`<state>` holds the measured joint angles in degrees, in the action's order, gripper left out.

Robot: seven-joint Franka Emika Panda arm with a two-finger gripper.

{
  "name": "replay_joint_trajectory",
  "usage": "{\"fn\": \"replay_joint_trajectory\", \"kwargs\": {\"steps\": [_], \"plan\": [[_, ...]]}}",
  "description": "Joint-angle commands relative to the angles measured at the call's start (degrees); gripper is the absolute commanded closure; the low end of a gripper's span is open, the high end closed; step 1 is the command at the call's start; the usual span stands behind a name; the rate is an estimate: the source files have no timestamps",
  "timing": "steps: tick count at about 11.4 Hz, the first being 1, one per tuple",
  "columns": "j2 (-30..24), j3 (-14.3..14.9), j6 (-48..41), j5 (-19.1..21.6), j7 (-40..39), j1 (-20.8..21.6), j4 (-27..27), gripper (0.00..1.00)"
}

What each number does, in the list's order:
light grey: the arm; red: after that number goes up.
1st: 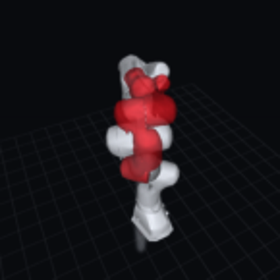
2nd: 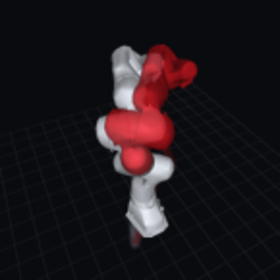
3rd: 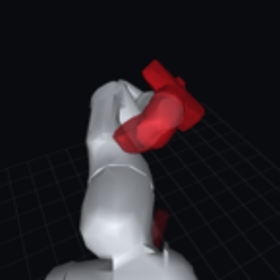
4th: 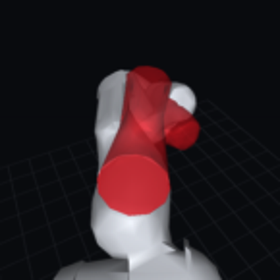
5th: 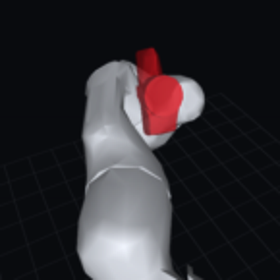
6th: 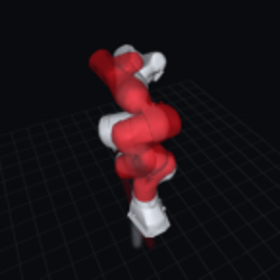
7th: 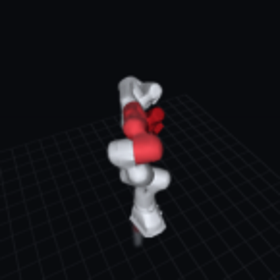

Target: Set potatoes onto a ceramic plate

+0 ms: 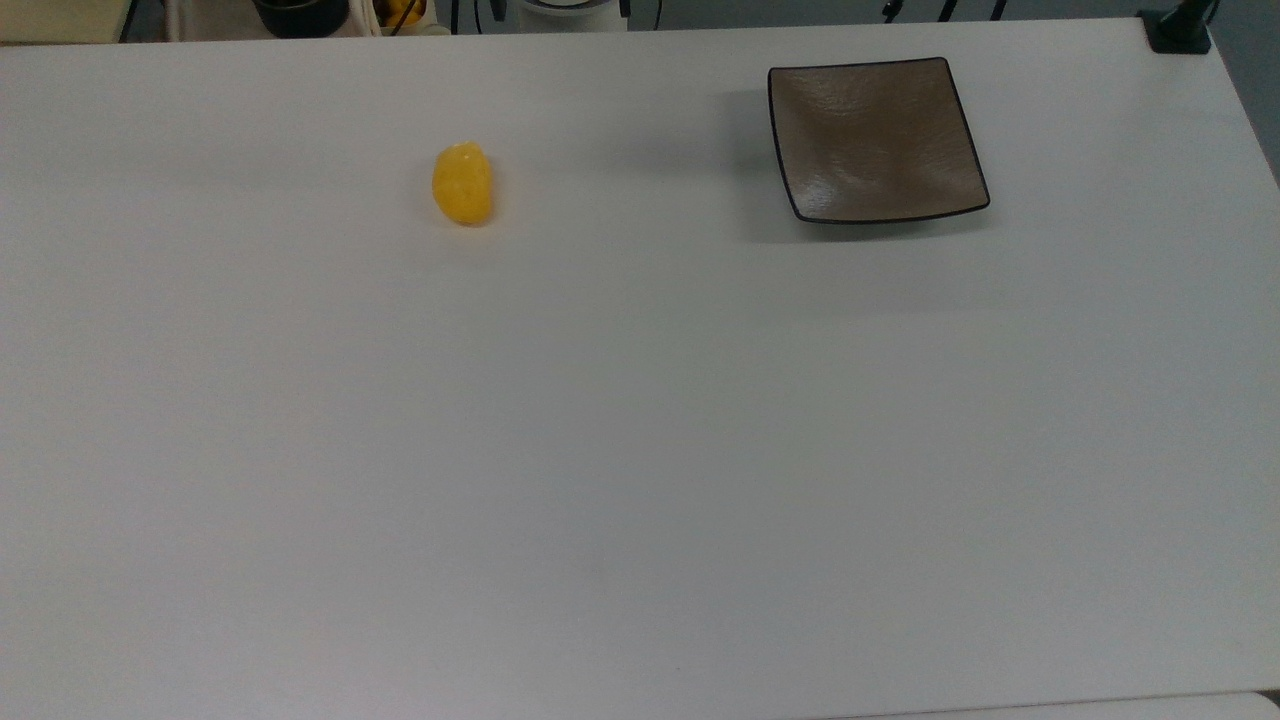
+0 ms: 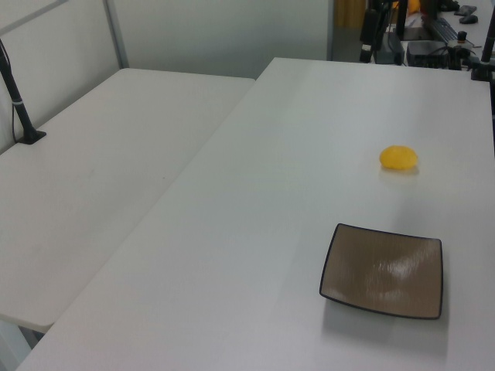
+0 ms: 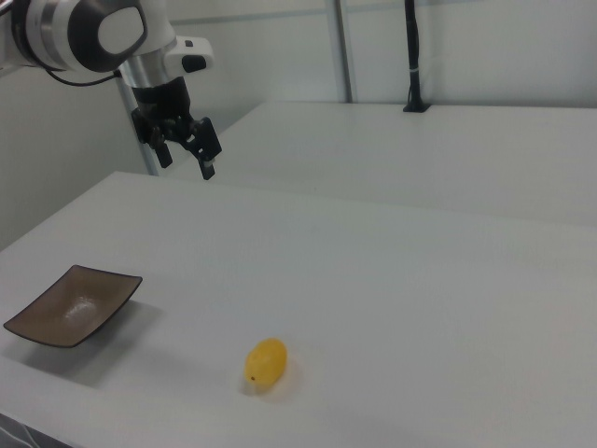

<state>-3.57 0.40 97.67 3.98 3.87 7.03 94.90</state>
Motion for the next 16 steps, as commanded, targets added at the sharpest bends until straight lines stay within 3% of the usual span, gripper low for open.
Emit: {"fn": "replay_joint_trajectory", "kwargs": {"steps": [1, 12, 16], "plan": [[-0.7, 0.6, 1.6, 0.0, -1.1, 0.9, 1.4, 0.00], [-1.1, 0.5, -2.1, 0.1, -1.2, 0.9, 1.6, 0.00], [-1.3, 0.3, -10.4, -0.2, -11.8, 0.8, 1.6, 0.00]]}}
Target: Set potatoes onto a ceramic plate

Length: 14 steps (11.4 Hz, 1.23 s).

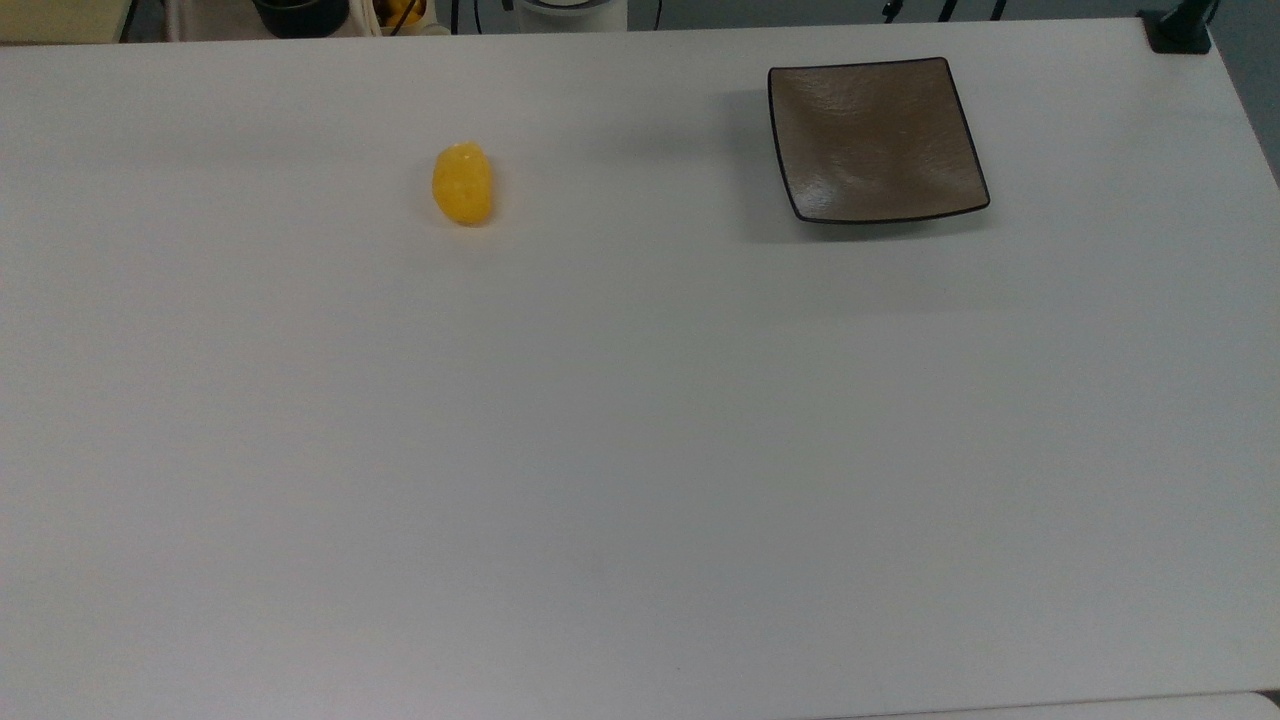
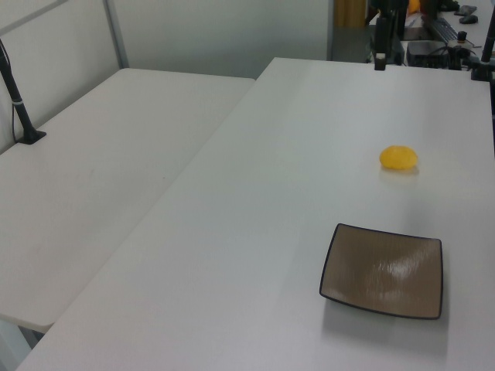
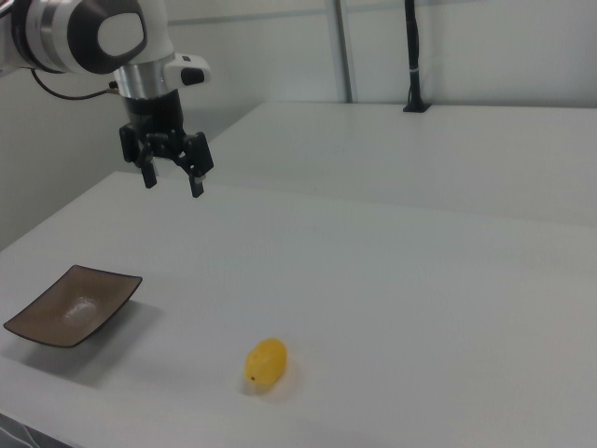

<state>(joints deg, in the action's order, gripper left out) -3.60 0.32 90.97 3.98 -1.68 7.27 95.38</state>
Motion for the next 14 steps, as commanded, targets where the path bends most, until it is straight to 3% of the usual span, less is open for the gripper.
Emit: {"fn": "replay_joint_trajectory", "kwargs": {"steps": [1, 5, 11, 14], "plan": [[-1.2, 0.4, -4.8, -0.6, -7.9, 0.6, 1.1, 0.00], [-3.2, 0.0, -6.1, -2.8, -8.0, 0.6, 3.1, 0.00], [-10.8, 1.9, -5.5, -5.2, -10.3, -0.2, 16.3, 0.00], [-13.4, 2.5, 2.1, -7.0, -10.7, -0.7, 24.3, 0.00]]}}
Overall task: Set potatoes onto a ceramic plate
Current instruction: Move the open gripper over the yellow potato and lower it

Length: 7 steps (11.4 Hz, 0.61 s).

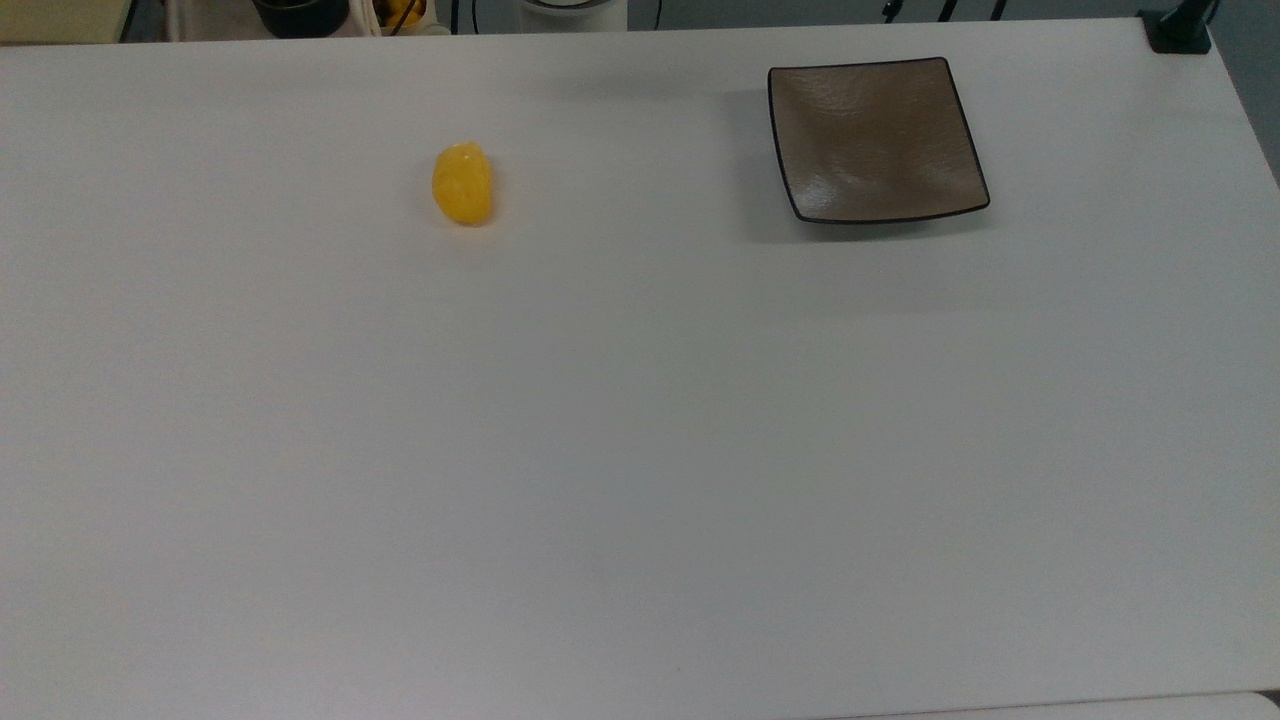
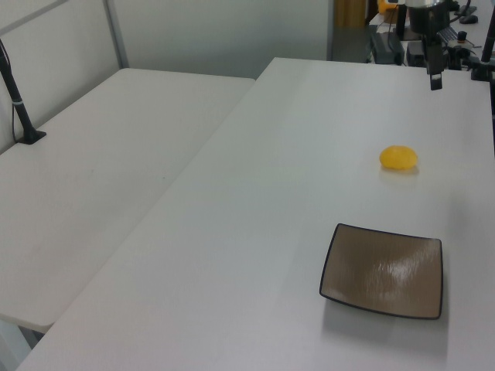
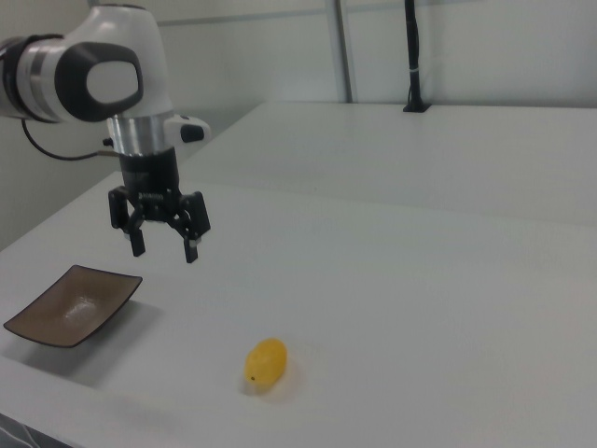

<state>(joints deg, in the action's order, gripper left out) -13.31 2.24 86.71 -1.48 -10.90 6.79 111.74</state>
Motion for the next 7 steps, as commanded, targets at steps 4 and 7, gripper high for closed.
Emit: {"fn": "replay_joint_trajectory", "kwargs": {"steps": [4, 7], "plan": [[-4.4, 3.5, 19.6, -2.9, -1.5, -1.3, 15.9, 0.00], [-3.9, 5.5, 28.9, -4.0, -1.5, -2.0, 20.3, 0.00]]}}
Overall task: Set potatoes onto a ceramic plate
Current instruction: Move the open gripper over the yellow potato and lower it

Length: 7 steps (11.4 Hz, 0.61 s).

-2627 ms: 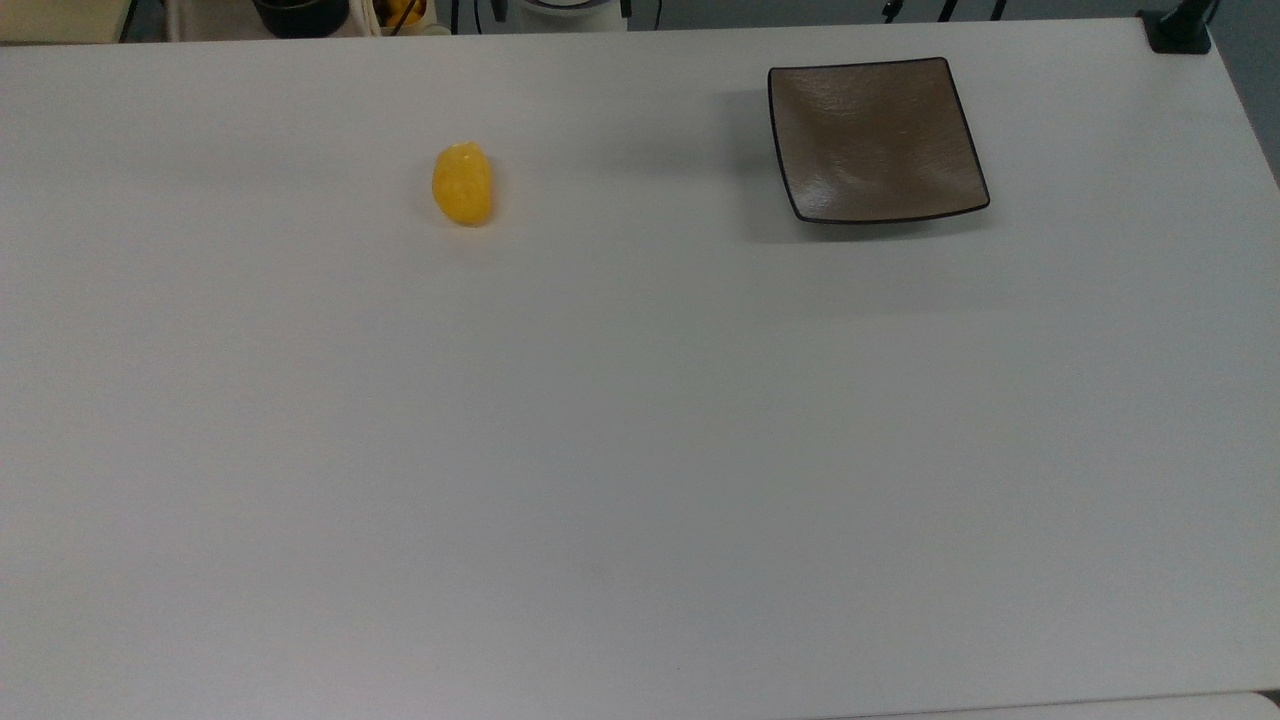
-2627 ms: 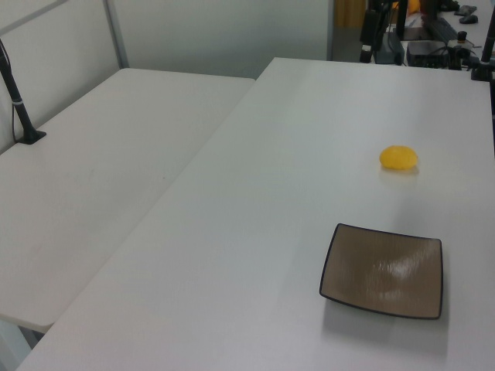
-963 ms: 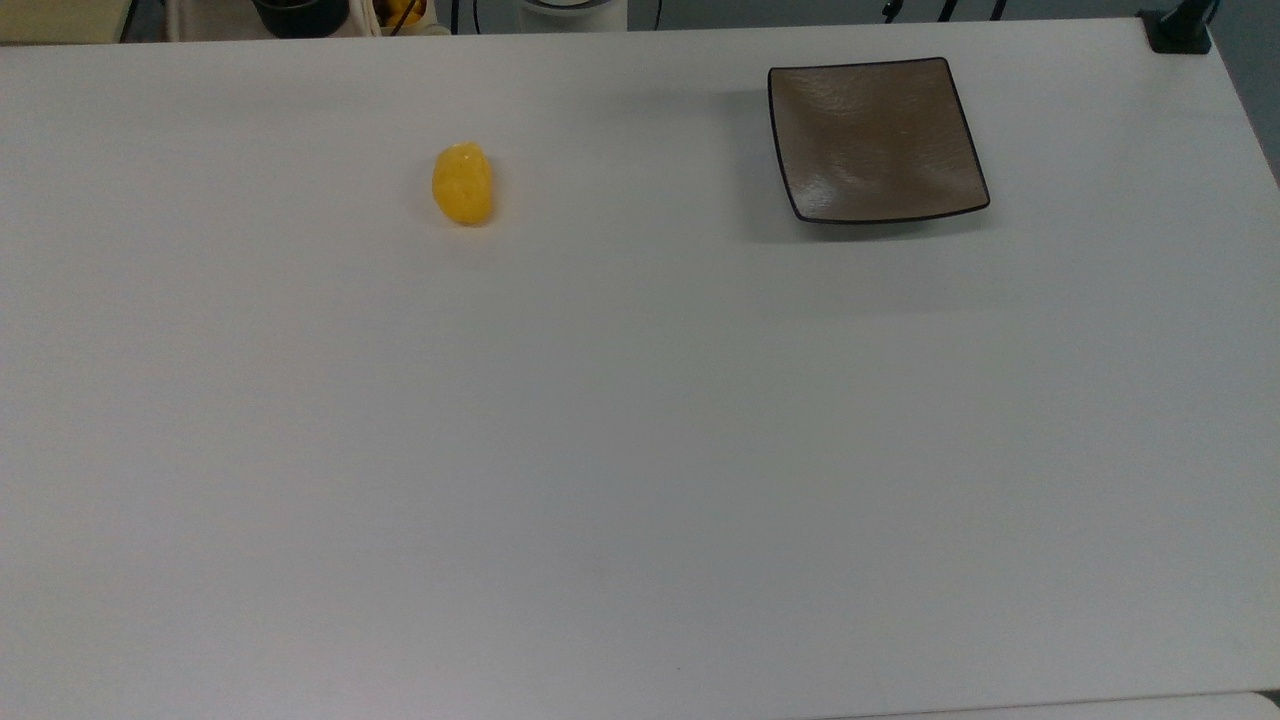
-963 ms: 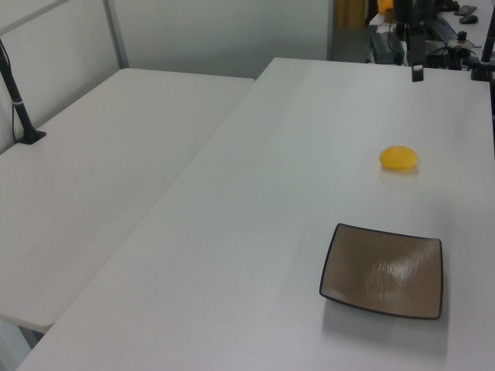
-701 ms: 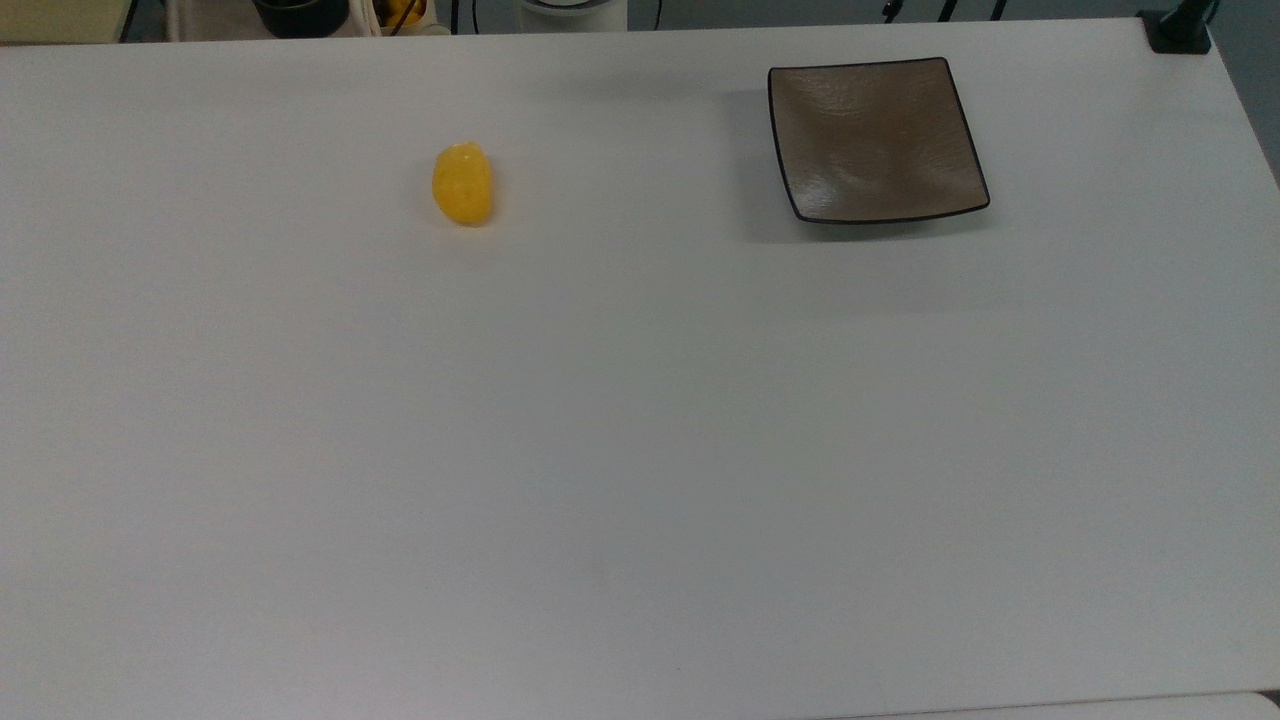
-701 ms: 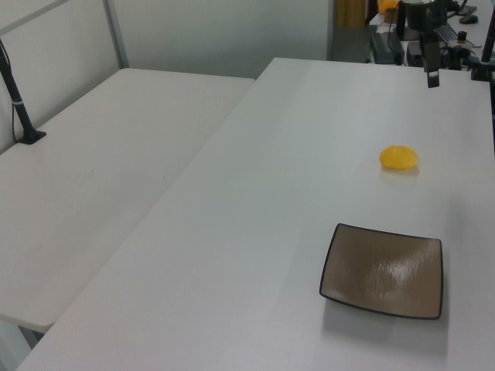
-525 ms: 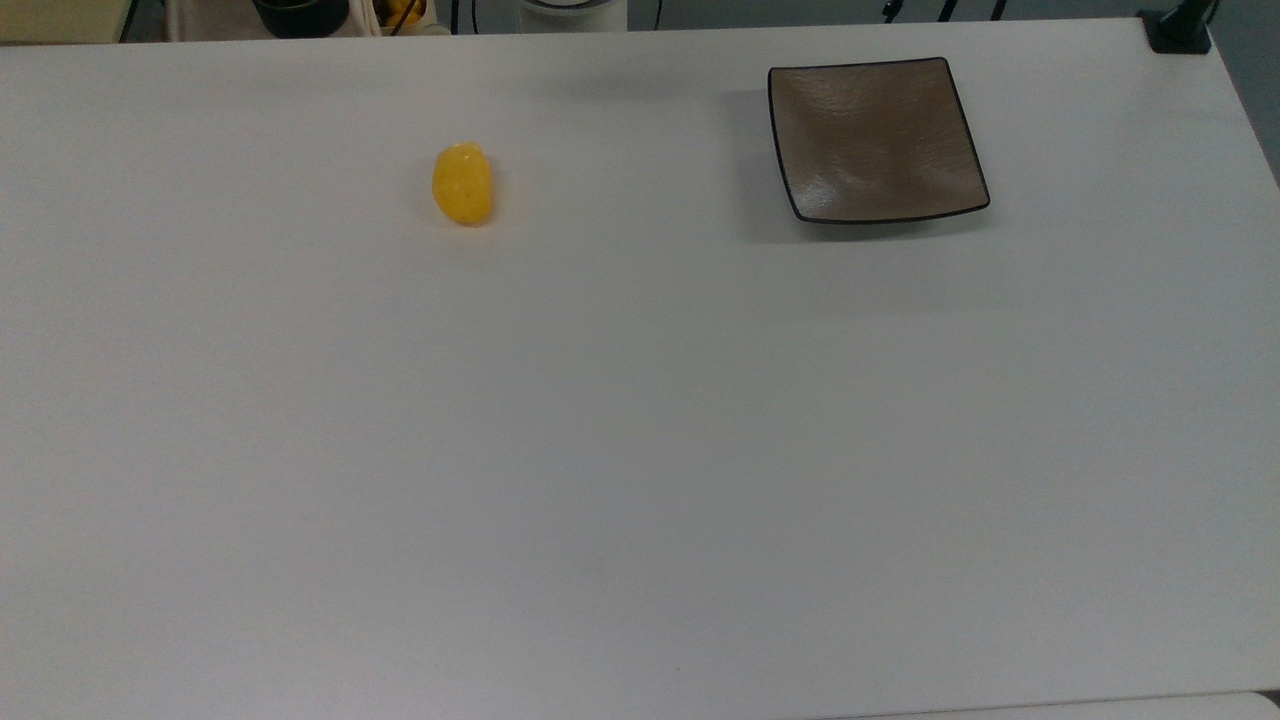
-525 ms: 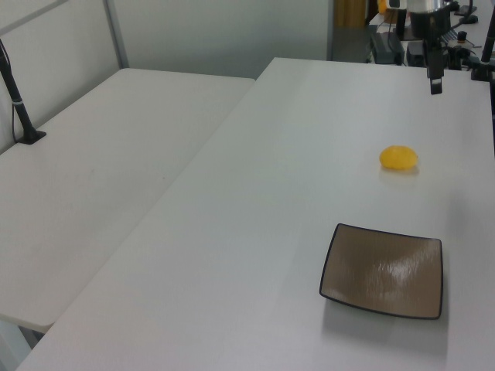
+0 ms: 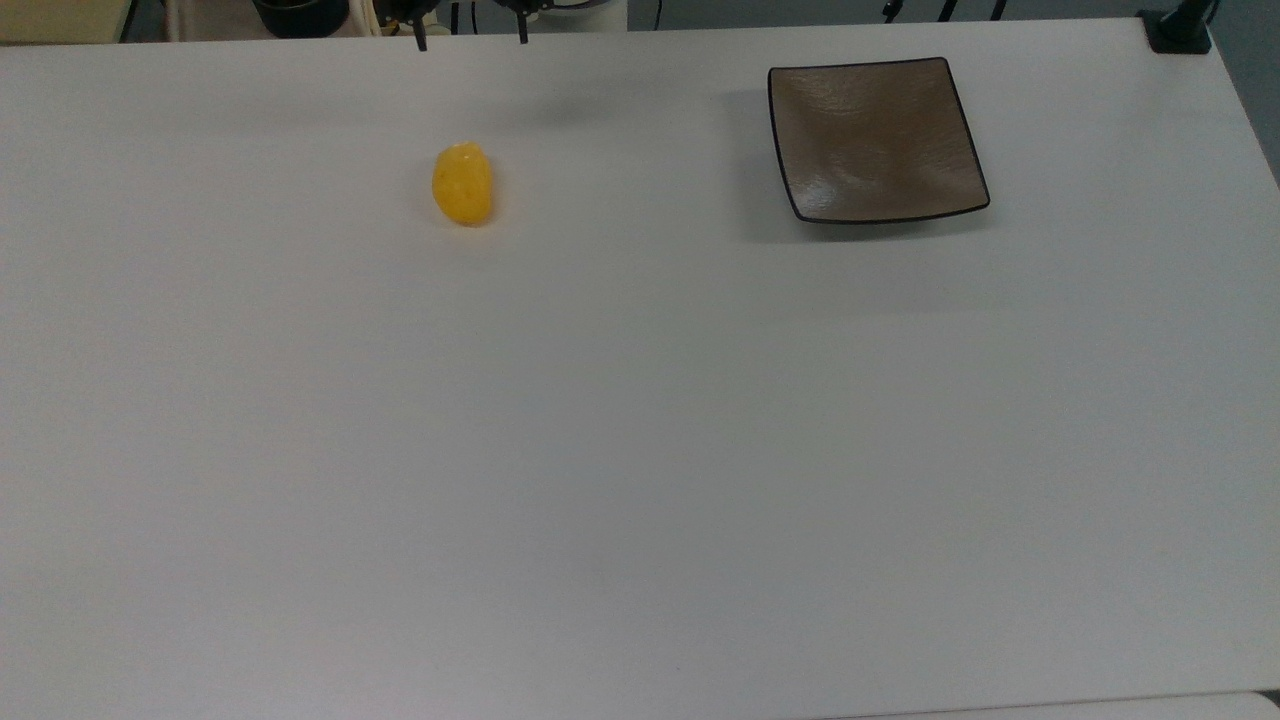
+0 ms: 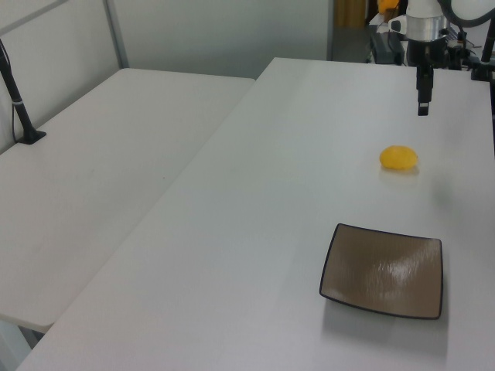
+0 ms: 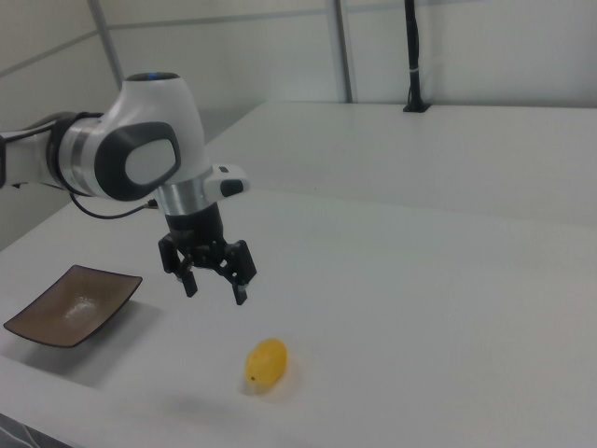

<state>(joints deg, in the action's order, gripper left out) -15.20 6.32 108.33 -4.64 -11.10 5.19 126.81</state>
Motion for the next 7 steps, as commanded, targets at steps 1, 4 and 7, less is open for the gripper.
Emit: {"fn": "replay_joint_trajectory", "kwargs": {"steps": [1, 4, 7], "plan": [[-1.9, 2.4, 10.8, -0.8, -1.3, -0.7, 6.8, 0.00], [0.0, 3.9, 16.4, -0.8, -1.4, -0.7, 8.8, 0.00], [4.4, 3.9, 24.2, -0.8, -1.4, -0.6, 11.0, 0.00]]}}
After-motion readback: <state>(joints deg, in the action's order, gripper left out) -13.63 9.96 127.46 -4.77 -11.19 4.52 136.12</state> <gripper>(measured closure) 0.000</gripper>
